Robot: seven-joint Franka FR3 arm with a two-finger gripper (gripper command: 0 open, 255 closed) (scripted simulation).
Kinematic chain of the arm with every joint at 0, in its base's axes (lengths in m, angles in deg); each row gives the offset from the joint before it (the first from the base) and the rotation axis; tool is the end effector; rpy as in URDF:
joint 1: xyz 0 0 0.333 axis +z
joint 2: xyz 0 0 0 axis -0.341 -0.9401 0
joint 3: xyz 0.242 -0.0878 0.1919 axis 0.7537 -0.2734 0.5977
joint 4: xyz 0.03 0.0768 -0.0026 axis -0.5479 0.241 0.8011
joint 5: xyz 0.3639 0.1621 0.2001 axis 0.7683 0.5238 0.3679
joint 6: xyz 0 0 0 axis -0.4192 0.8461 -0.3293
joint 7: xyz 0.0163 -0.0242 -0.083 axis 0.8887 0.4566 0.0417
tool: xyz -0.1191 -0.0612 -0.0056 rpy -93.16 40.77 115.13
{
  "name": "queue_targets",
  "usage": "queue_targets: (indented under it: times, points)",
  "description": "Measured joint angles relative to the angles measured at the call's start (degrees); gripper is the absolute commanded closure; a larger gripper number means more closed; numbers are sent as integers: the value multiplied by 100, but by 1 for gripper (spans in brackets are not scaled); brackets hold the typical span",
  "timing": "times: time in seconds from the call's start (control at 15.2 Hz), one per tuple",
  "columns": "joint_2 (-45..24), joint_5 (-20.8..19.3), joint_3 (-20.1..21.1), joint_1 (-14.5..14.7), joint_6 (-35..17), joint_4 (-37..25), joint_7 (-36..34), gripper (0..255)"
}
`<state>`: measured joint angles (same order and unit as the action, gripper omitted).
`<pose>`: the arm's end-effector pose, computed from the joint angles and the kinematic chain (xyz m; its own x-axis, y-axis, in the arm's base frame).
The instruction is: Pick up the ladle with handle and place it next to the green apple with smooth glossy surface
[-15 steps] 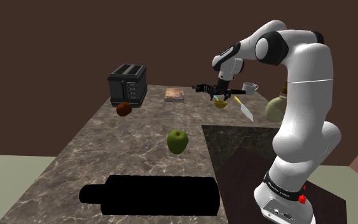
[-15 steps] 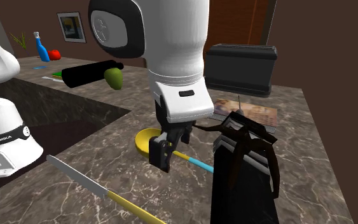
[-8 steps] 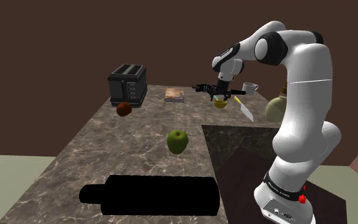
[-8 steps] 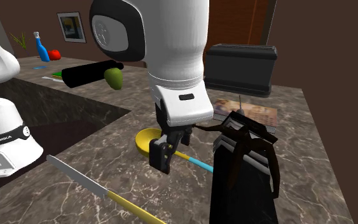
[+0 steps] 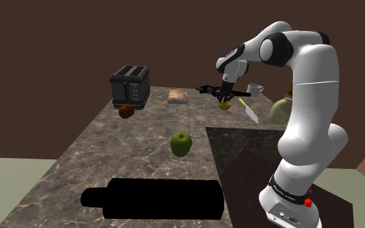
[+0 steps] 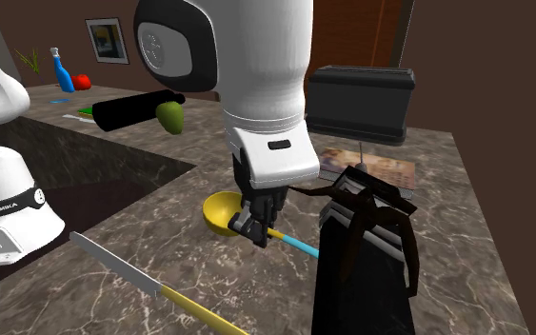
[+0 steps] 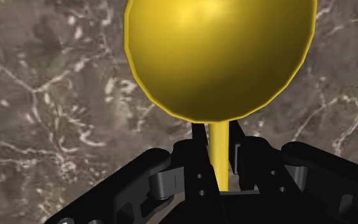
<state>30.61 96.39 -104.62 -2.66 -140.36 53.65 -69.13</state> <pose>0.5448 -0.4114 0.2804 0.6730 -0.7353 -0.0802 -0.7388 -0.6632 -0.1193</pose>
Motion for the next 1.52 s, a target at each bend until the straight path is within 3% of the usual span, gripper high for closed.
queue_targets:
  times: [1.52]
  points:
    - [539, -288, -109, 25, 1289, -789, -301, 255]
